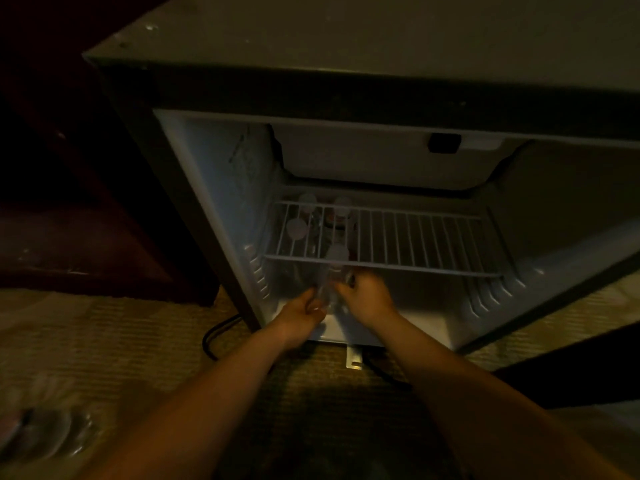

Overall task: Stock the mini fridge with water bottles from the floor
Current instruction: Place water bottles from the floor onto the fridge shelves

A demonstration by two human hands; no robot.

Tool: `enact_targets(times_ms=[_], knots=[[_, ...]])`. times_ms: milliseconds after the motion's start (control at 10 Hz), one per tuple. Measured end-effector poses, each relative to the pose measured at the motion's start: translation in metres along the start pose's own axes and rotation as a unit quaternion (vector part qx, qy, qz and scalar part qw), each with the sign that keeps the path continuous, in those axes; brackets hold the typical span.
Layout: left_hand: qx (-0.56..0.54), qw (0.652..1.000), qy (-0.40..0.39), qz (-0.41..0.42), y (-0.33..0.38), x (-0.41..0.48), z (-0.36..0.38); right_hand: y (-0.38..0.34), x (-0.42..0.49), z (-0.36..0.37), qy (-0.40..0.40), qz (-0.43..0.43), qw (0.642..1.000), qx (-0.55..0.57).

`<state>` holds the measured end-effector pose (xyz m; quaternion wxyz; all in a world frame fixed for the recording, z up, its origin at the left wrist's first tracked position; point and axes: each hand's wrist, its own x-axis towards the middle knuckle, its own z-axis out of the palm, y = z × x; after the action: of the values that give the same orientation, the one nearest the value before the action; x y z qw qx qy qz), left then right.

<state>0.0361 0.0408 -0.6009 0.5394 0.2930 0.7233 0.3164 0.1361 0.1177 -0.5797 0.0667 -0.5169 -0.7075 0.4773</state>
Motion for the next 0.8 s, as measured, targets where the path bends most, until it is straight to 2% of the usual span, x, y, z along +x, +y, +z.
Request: enact_targets(times_ms=[200,400,500,600,800], knots=[[-0.024,1.000,0.003,-0.001,0.007,0.016,-0.005,0.000,0.020,0.001,-0.010,0.069,0.998,0.012],[0.021,0.999,0.028,0.022,0.018,0.027,-0.003,-0.008,0.038,0.001,-0.063,0.107,0.992,-0.011],[0.036,0.999,0.029,0.012,0.017,0.029,-0.006,-0.004,0.041,0.004,-0.059,0.119,0.991,0.001],[0.052,0.998,0.025,0.025,0.015,0.023,-0.008,-0.004,0.037,0.007,-0.048,0.088,0.995,-0.030],[0.070,0.997,0.020,0.038,0.009,0.001,-0.010,0.006,0.014,0.001,0.020,0.029,0.999,0.000]])
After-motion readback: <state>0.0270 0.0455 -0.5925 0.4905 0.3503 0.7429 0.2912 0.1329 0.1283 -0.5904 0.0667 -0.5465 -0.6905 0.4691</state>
